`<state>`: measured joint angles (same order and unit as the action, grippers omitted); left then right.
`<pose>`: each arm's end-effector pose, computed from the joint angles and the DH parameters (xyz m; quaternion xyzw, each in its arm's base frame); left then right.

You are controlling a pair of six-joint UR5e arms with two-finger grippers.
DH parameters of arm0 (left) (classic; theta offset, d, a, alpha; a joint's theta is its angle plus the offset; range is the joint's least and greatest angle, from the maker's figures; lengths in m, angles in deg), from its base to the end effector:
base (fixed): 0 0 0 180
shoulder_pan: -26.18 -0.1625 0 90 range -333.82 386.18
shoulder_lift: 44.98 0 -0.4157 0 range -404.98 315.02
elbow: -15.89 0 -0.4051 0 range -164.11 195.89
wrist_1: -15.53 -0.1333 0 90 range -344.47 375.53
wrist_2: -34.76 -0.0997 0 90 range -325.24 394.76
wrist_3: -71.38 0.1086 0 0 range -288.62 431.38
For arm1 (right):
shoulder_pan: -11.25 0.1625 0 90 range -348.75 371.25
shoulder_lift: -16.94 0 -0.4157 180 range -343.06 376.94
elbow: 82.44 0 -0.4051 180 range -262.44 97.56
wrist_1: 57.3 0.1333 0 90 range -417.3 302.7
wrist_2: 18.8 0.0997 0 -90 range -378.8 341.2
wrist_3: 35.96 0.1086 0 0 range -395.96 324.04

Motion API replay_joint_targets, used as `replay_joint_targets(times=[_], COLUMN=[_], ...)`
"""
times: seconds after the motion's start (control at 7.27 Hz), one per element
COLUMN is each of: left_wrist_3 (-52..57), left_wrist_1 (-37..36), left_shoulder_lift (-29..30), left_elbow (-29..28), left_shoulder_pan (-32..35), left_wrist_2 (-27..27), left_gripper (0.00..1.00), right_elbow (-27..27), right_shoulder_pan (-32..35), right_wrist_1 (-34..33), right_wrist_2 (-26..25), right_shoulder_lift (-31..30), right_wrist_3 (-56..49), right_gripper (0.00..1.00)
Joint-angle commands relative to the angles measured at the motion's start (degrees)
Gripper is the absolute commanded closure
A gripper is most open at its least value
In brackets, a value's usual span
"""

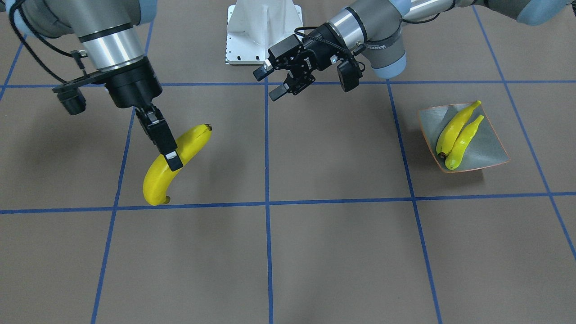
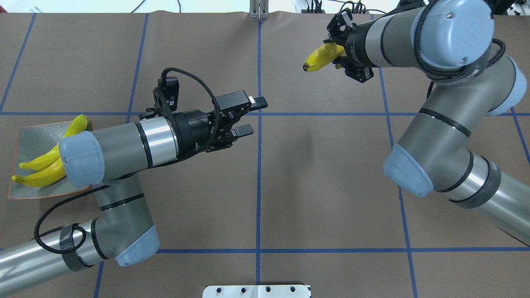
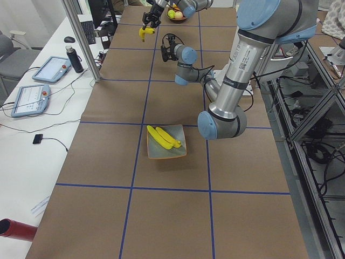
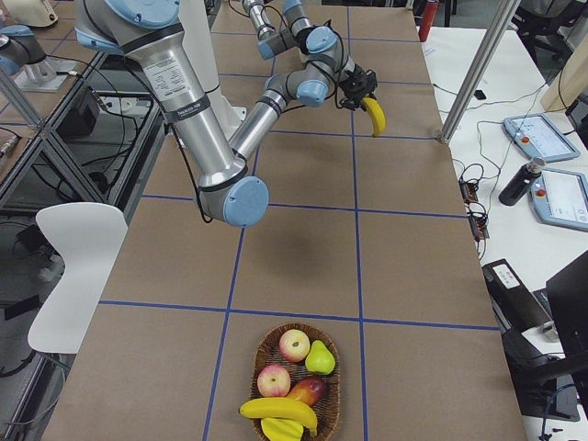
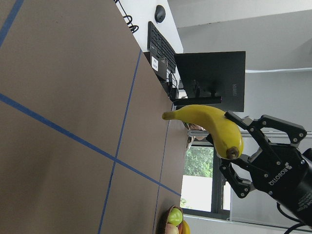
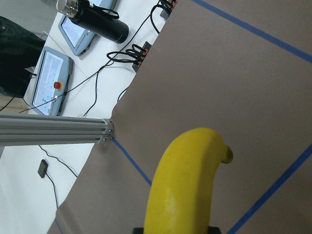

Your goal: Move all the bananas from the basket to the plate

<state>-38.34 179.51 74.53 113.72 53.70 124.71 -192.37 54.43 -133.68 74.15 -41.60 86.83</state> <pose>0.4632 -0.3917 0.1462 0.0564 0.8238 -0.2263 0.5167 -0.3575 -0.5107 0.1560 0.0270 -0.5370 0.5080 0.6730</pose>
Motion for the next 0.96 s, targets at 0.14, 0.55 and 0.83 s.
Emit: replay_joint_targets(times=[0.14, 0.55, 0.83], left_wrist_3=[-0.1, -0.1, -0.1], left_wrist_1=[0.2, 0.2, 0.2], left_shoulder_lift=[0.1, 0.6, 0.9], left_elbow=[-0.1, -0.2, -0.2], left_shoulder_pan=[-0.7, -0.6, -0.7], left_wrist_2=[-0.6, -4.3, -4.3], left_gripper=[0.0, 0.0, 0.01], right_elbow=[-1.4, -7.4, -8.1], right_shoulder_pan=[-8.7, -12.0, -12.5], right_wrist_1=[-5.4, -11.2, -11.3], right_wrist_2=[-9.3, -9.3, -9.4], right_shoulder_lift=[2.5, 2.4, 2.5], right_wrist_3=[4.4, 4.3, 4.4], right_gripper=[1.0, 1.0, 1.0])
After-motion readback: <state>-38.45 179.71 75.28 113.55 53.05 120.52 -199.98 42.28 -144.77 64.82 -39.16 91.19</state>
